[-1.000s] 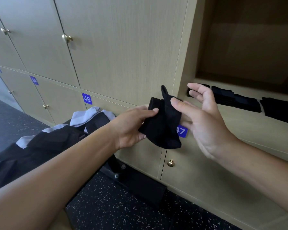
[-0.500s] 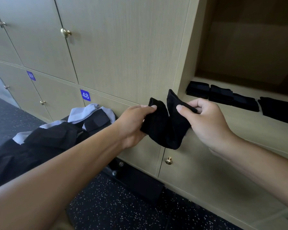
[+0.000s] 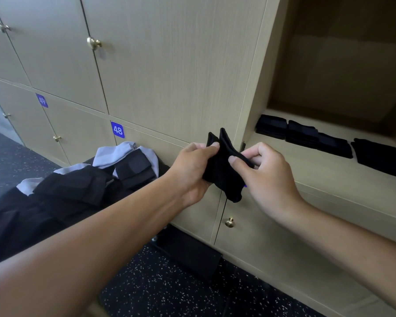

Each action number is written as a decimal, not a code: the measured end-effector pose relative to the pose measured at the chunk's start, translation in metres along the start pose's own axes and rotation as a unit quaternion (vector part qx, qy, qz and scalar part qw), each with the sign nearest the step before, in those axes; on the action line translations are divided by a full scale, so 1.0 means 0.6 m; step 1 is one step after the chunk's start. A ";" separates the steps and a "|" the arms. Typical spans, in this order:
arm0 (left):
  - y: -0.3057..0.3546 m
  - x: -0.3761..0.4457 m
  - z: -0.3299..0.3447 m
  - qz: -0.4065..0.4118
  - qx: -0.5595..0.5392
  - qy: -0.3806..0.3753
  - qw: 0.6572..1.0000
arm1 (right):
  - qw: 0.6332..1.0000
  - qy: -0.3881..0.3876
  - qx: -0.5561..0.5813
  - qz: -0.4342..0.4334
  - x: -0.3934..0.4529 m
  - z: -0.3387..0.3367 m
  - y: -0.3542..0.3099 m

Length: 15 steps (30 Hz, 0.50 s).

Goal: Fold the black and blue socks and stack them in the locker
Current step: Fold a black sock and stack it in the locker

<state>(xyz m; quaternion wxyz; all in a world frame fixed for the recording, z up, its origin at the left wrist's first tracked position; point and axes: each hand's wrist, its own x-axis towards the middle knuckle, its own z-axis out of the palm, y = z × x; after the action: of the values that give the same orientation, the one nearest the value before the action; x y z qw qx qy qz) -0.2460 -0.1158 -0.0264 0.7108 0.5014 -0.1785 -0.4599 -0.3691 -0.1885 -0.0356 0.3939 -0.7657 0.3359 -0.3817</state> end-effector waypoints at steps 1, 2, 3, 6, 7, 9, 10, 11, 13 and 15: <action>0.000 -0.002 0.003 -0.001 -0.002 -0.010 1.000 | 1.000 -0.002 0.004 0.002 0.000 0.002 0.000; 0.001 -0.004 0.005 -0.001 -0.004 -0.019 1.000 | 1.000 -0.005 0.010 0.004 0.000 0.003 -0.001; 0.001 -0.003 0.006 -0.001 -0.006 -0.025 1.000 | 1.000 -0.011 0.020 0.005 -0.001 0.003 -0.002; 0.003 -0.005 0.006 0.007 0.000 -0.028 1.000 | 0.999 -0.027 0.043 0.003 -0.004 0.002 -0.008; 0.003 -0.005 0.006 0.012 0.003 -0.030 0.999 | 0.999 -0.034 0.042 0.001 -0.004 0.002 -0.009; 0.003 -0.003 0.004 0.023 0.015 -0.032 0.999 | 0.997 -0.059 0.043 0.001 -0.005 0.000 -0.010; 0.003 -0.002 0.004 0.027 0.023 -0.032 0.999 | 0.996 -0.070 0.050 0.006 -0.005 -0.001 -0.011; 0.003 -0.001 0.003 0.031 0.028 -0.033 0.999 | 0.995 -0.075 0.061 0.018 -0.005 -0.002 -0.011; 0.003 -0.001 0.004 0.039 0.039 -0.036 0.998 | 0.992 -0.071 0.093 0.055 0.001 -0.008 -0.010; -0.001 0.000 0.006 0.043 0.055 -0.051 0.996 | 0.983 -0.062 0.142 0.099 0.008 -0.015 -0.008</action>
<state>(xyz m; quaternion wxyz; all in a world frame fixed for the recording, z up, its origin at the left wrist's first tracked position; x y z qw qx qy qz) -0.2490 -0.1179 -0.0256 0.6916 0.5071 -0.2608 -0.4434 -0.3737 -0.1932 -0.0264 0.5548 -0.6871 0.3269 -0.3364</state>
